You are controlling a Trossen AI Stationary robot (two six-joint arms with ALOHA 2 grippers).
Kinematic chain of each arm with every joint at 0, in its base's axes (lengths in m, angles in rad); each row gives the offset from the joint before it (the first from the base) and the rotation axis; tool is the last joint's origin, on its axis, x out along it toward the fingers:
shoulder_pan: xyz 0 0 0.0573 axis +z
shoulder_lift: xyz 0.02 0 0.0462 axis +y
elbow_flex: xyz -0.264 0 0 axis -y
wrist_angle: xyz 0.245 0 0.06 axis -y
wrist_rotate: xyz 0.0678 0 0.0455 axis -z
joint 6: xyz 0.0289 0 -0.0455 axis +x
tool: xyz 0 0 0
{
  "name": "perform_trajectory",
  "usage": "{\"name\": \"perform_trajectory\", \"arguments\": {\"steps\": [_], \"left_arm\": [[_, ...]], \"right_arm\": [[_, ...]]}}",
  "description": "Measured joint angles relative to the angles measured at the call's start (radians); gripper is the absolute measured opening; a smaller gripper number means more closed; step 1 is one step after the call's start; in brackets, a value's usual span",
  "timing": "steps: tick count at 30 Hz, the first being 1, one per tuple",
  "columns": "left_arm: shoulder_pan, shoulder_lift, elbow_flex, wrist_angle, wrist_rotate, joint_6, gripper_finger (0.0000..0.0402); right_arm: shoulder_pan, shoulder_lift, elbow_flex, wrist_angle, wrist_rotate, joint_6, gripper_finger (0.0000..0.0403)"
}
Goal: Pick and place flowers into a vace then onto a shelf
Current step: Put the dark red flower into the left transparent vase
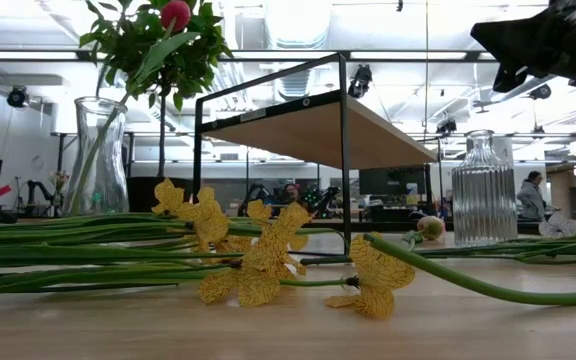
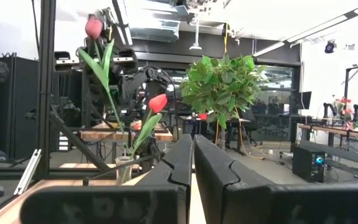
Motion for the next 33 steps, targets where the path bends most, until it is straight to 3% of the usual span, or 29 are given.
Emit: {"name": "perform_trajectory", "arguments": {"steps": [6,33], "left_arm": [[0.004,0.0,-0.05,0.068,0.001,-0.018,0.0003],[0.07,0.002,-0.269,0.077,0.0,-0.234,0.0003]], "right_arm": [[0.0,0.0,0.0,0.0,0.0,0.0,0.0009],[0.0,0.0,0.0,0.0,0.0,0.0,0.0009]]}}
